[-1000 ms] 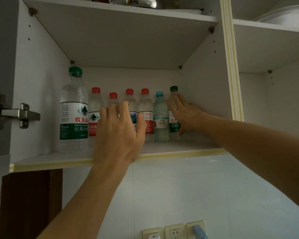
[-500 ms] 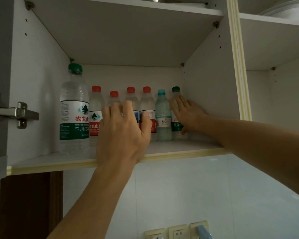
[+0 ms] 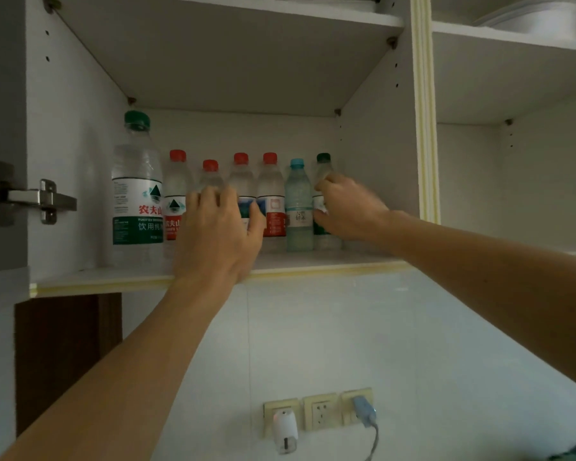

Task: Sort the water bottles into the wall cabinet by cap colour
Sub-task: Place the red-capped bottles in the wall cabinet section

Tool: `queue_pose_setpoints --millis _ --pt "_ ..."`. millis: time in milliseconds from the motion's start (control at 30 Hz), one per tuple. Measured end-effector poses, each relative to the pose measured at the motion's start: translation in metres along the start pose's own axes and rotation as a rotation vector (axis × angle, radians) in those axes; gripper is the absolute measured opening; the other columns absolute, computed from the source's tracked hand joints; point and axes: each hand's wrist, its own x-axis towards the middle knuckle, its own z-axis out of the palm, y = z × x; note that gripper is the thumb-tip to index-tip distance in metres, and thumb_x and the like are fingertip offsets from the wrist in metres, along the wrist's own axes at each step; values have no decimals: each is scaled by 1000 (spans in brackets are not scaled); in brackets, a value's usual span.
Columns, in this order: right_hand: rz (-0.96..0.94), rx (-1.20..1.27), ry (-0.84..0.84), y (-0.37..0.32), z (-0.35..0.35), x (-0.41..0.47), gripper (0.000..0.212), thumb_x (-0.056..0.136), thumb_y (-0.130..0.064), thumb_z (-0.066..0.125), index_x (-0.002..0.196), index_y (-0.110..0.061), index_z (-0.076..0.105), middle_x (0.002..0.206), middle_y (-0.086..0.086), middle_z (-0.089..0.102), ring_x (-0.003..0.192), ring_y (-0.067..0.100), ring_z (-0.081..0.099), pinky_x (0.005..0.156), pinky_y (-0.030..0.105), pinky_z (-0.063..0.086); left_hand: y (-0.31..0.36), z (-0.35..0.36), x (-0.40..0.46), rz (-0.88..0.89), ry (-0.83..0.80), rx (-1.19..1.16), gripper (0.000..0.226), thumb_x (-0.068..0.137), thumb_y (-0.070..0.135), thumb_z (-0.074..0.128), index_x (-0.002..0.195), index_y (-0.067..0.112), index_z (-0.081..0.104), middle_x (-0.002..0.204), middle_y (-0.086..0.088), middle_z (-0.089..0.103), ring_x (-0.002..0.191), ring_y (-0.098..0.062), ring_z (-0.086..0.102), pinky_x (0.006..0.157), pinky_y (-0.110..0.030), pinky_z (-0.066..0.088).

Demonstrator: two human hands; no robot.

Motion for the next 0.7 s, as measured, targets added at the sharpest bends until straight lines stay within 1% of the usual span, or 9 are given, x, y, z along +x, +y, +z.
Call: queue_pose_setpoints --millis 100,200,267,333,433,467,533,633,700 --pt "-82 47 158 -10 -19 -33 27 98 -31 57 117 -12 62 115 7 59 103 25 55 82 37 51 4 -3 1 29 -30 40 41 99 44 39 104 9 59 101 -12 61 97 -29 50 77 -42 45" --pt "-93 132 186 -21 -36 -69 23 101 -31 52 111 -13 63 108 4 59 99 21 54 81 37 51 11 -11 -3 43 -41 82 37 101 37 42 99 7 62 98 -14 63 95 -29 52 78 -42 42" --pt "-89 196 182 -25 -46 -94 22 102 -33 49 97 -16 62 96 1 59 84 18 55 70 33 47 21 -23 -10 28 -3 25 34 102 36 43 90 9 62 92 -11 62 91 -26 51 75 -40 41" --pt "-63 246 170 -25 -57 -120 31 104 -34 46 76 -22 52 79 -5 55 67 13 53 59 27 38 37 -39 -20 20 15 -86 36 104 38 43 83 12 59 83 -6 60 83 -23 53 69 -39 44" --pt "15 390 162 -21 -69 -159 44 104 -32 45 61 -24 41 59 -10 47 51 7 45 50 25 30 69 -67 -47 7 -30 -309 45 106 39 43 72 12 57 64 -3 56 57 -20 53 54 -38 42" --pt "44 450 166 -20 -72 -172 46 103 -32 45 58 -22 41 55 -9 46 48 7 43 48 23 30 78 -76 -59 -16 -64 -377 49 106 40 44 71 9 58 61 -5 56 54 -23 52 52 -40 42" --pt "87 578 158 -21 -73 -197 51 103 -30 46 55 -15 42 50 0 48 45 12 44 43 18 29 95 -90 -84 -113 -165 -471 55 106 42 43 70 5 62 61 -7 58 57 -24 56 59 -44 47" --pt "119 774 69 -32 -64 -241 54 104 -28 44 57 0 44 56 20 53 44 23 42 46 28 35 108 -101 -132 -290 -315 -484 58 106 46 40 66 11 62 58 2 57 55 -13 53 63 -32 43" --pt "155 860 -22 -42 -56 -275 55 104 -28 44 61 7 43 60 28 51 45 26 36 48 34 37 112 -104 -167 -378 -398 -479 59 106 47 39 68 10 64 59 -1 58 55 -13 53 64 -29 41"
